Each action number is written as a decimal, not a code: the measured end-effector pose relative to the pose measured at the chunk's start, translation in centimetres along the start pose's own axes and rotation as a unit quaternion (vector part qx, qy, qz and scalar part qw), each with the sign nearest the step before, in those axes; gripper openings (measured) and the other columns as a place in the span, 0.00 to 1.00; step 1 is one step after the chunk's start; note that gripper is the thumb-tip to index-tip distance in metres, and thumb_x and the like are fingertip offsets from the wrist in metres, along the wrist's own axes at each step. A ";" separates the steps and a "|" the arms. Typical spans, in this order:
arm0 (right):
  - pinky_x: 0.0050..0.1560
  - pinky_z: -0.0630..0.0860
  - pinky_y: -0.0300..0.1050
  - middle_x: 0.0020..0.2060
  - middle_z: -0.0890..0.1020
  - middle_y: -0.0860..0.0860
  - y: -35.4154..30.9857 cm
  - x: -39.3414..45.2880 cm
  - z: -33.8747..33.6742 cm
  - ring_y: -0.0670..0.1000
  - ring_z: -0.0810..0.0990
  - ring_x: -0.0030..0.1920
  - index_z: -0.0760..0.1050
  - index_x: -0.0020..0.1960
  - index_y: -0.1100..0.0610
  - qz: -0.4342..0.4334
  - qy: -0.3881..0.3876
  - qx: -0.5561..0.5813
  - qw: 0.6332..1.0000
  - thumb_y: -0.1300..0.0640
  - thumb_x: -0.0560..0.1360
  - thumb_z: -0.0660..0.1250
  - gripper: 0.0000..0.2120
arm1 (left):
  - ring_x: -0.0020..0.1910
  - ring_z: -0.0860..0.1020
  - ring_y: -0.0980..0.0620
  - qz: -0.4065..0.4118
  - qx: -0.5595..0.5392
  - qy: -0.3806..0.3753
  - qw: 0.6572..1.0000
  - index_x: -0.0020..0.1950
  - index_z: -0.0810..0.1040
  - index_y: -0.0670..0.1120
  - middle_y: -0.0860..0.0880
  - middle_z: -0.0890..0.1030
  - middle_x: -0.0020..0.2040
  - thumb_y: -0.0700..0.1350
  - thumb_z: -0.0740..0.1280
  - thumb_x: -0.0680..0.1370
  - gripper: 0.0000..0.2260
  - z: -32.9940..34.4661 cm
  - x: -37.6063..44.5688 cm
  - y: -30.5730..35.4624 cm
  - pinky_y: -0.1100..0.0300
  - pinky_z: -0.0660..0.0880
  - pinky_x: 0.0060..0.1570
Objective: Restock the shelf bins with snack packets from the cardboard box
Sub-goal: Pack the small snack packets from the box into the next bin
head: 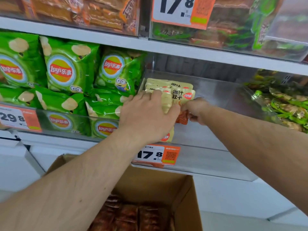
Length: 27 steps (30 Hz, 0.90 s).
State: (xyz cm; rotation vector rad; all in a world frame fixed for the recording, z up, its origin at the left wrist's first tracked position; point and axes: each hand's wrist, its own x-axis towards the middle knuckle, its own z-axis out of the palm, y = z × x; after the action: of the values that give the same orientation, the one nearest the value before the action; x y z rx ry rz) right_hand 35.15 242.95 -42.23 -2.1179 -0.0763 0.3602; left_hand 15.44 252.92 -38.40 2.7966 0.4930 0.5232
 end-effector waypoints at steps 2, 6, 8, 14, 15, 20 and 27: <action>0.30 0.71 0.41 0.37 0.78 0.56 -0.2 0.0 0.2 0.51 0.75 0.33 0.75 0.49 0.60 0.001 0.013 -0.004 1.000 0.62 0.72 0.72 0.08 | 0.72 0.66 0.46 0.002 0.001 0.000 1.000 0.73 0.66 0.50 0.47 0.69 0.75 0.64 0.51 0.79 0.28 0.0 0.0 0.0 0.49 0.60 0.69; 0.31 0.73 0.42 0.39 0.80 0.57 -0.3 0.0 0.5 0.52 0.77 0.35 0.76 0.50 0.60 0.014 0.028 0.001 1.000 0.61 0.72 0.73 0.10 | 0.71 0.67 0.46 0.001 0.008 -0.001 1.000 0.73 0.67 0.50 0.47 0.71 0.72 0.64 0.51 0.79 0.27 0.1 0.0 0.0 0.49 0.60 0.70; 0.31 0.72 0.42 0.39 0.79 0.57 -0.3 0.0 0.5 0.52 0.76 0.34 0.76 0.49 0.60 0.017 0.029 0.010 0.999 0.61 0.71 0.73 0.09 | 0.71 0.68 0.47 0.001 0.008 0.000 1.000 0.72 0.67 0.50 0.47 0.72 0.72 0.64 0.51 0.79 0.27 0.1 0.0 0.1 0.49 0.60 0.70; 0.32 0.64 0.41 0.33 0.72 0.52 -0.2 -0.6 0.2 0.49 0.66 0.31 0.71 0.43 0.55 0.020 -0.016 0.008 1.000 0.64 0.72 0.72 0.10 | 0.70 0.68 0.48 0.001 0.005 -0.003 1.000 0.70 0.69 0.51 0.48 0.74 0.69 0.65 0.51 0.79 0.26 0.2 0.0 0.0 0.49 0.60 0.70; 0.32 0.65 0.40 0.34 0.74 0.51 -0.3 -0.6 0.1 0.48 0.67 0.31 0.72 0.42 0.55 0.008 -0.009 0.006 1.000 0.64 0.72 0.72 0.10 | 0.69 0.69 0.48 0.001 0.006 -0.002 1.000 0.70 0.69 0.51 0.48 0.74 0.69 0.65 0.51 0.79 0.26 0.2 0.0 0.0 0.49 0.60 0.69; 0.30 0.68 0.39 0.38 0.80 0.49 -1.0 0.1 -0.2 0.45 0.76 0.35 0.77 0.49 0.56 -0.055 0.017 -0.012 0.998 0.61 0.70 0.76 0.11 | 0.68 0.70 0.47 0.002 0.004 -0.002 1.000 0.69 0.69 0.51 0.48 0.76 0.67 0.65 0.52 0.79 0.26 0.3 0.0 0.0 0.49 0.60 0.69; 0.32 0.70 0.39 0.43 0.80 0.47 0.5 1.1 0.5 0.44 0.76 0.39 0.78 0.58 0.54 -0.094 0.014 -0.025 0.995 0.57 0.72 0.75 0.15 | 0.68 0.70 0.48 0.004 0.003 -0.002 1.000 0.70 0.68 0.51 0.49 0.76 0.67 0.65 0.53 0.78 0.26 0.3 0.0 -0.1 0.49 0.59 0.70</action>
State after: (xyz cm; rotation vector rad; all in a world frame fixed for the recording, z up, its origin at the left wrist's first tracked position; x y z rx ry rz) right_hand 35.98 243.30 -43.14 -2.1434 -0.2689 0.2186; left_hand 15.56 252.98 -38.72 2.8056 0.4817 0.5174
